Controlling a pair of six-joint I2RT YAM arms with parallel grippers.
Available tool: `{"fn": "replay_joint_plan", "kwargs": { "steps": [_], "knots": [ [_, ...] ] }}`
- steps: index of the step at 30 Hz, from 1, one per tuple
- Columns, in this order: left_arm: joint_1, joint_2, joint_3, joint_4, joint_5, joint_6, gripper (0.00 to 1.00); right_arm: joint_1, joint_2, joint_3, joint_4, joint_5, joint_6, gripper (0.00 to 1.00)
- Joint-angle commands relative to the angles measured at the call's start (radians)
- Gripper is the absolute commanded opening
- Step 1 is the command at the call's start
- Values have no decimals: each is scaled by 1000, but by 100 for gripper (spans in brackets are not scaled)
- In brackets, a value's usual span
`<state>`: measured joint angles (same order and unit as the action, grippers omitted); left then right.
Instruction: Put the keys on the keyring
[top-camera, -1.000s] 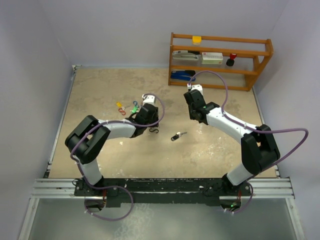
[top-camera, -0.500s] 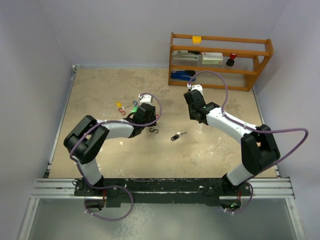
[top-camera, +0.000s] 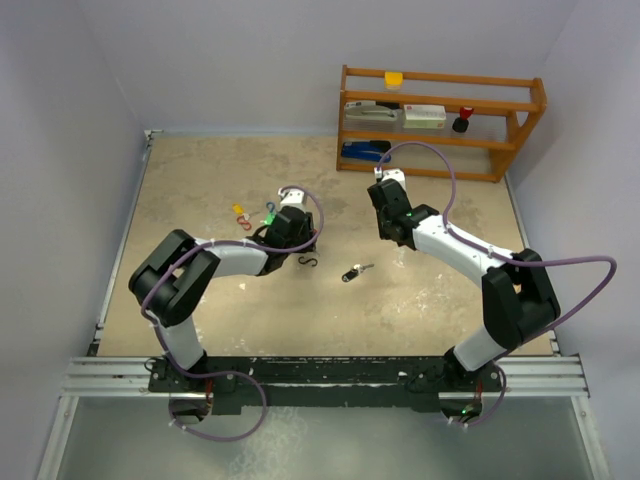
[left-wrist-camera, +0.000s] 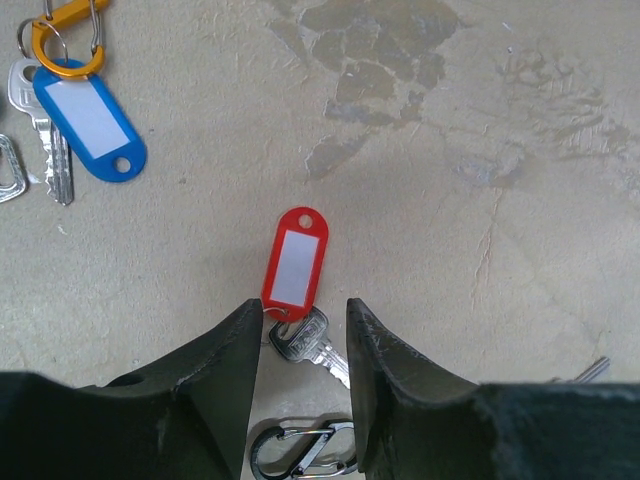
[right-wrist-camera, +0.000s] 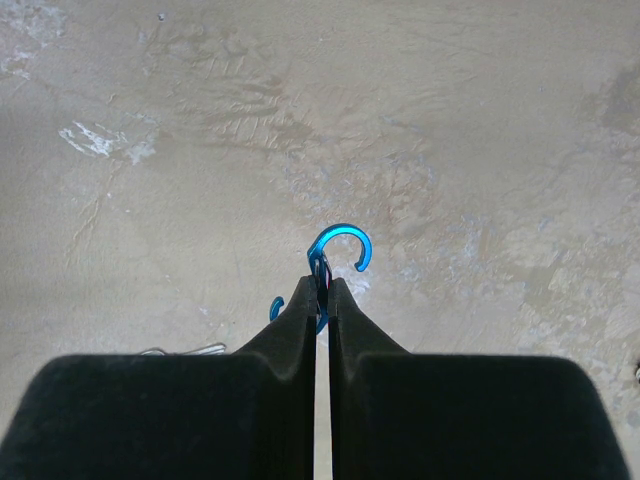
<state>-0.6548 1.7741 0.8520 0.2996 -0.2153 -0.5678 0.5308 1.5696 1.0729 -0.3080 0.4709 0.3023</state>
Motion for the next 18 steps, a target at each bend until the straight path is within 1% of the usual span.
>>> {"fn": "replay_joint_plan", "kwargs": {
  "steps": [1,9,18],
  "knots": [
    [6,14,-13,47,7,-30,36,5,-14,-7,12,-5,-6,0],
    [9,-19,-30,39,-55,-36,37,5,-16,-10,13,-7,-6,0],
    [16,-22,-40,44,-69,-47,37,5,-15,-11,15,-10,-5,0]
  ]
}}
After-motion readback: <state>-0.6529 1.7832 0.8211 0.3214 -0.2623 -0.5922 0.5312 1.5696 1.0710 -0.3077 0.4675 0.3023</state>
